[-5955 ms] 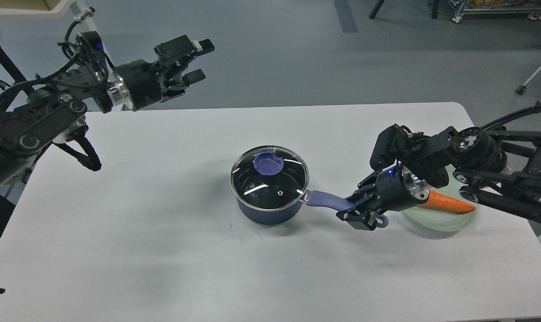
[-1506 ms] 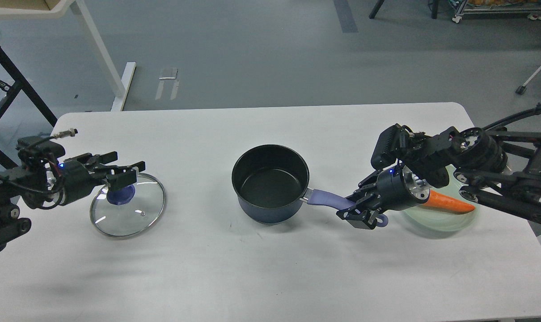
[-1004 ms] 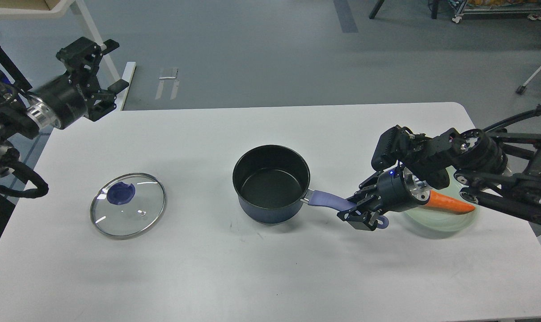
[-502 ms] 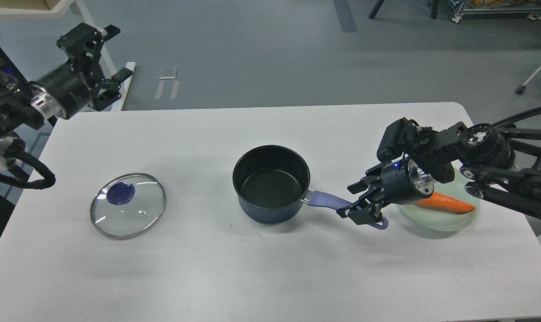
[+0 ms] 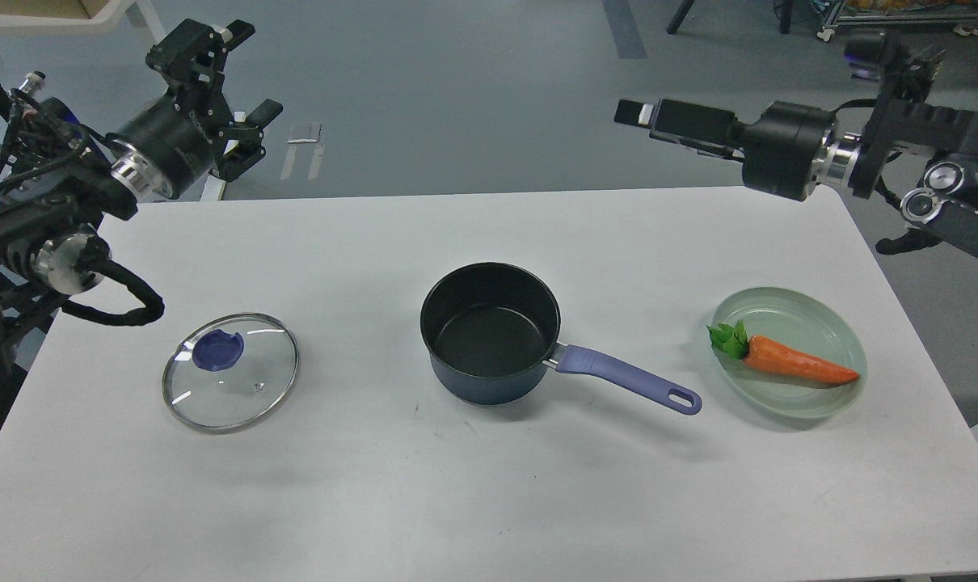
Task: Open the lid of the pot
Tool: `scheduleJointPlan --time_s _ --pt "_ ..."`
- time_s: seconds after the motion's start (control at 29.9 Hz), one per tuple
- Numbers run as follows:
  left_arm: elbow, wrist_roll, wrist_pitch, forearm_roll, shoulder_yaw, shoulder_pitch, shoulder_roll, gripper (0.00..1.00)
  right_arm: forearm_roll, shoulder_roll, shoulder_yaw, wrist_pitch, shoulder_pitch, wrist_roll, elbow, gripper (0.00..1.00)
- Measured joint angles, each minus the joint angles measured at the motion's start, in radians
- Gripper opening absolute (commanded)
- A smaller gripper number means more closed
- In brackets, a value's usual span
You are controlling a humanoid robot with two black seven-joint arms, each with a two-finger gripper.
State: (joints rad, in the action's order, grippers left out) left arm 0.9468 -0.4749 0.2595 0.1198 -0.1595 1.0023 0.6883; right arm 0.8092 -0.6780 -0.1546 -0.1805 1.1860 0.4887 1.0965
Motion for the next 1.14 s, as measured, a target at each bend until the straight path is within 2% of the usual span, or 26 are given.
scheduleJointPlan --time_s 0.17,0.27,0.43,0.54,0.74,0.84,0.94,1.14 --pt "-0.036 0.015 0.002 -0.034 -0.032 -0.031 -0.047 0.99 -0.347 0.079 -0.076 0.072 -0.063 0.0 -0.07 0.98" --pt "-0.056 0.069 0.006 -0.044 -0.103 -0.076 -0.092 0.99 -0.484 0.136 -0.17 0.078 -0.121 0.0 -0.108 0.98" --pt "-0.07 0.186 0.019 -0.046 -0.262 -0.167 -0.176 0.99 -0.618 0.233 -0.315 0.067 -0.187 0.0 -0.191 1.0" --pt "-0.089 0.217 0.036 -0.046 -0.313 -0.188 -0.202 0.99 -0.686 0.261 -0.338 0.034 -0.194 0.0 -0.232 1.0" --pt "-0.11 0.224 0.082 -0.046 -0.329 -0.195 -0.211 0.99 -0.73 0.269 -0.328 -0.161 -0.207 -0.006 -0.271 1.0" --pt "-0.111 0.217 0.086 -0.045 -0.33 -0.195 -0.211 0.99 -0.731 0.261 -0.316 -0.219 -0.214 -0.019 -0.274 1.0" --pt "-0.111 0.21 0.089 -0.045 -0.331 -0.195 -0.209 0.99 -0.731 0.257 -0.289 -0.248 -0.216 -0.035 -0.272 1.0" --pt "-0.111 0.178 0.09 -0.044 -0.333 -0.193 -0.203 0.99 -0.721 0.265 -0.303 -0.251 -0.219 -0.032 -0.267 1.0"
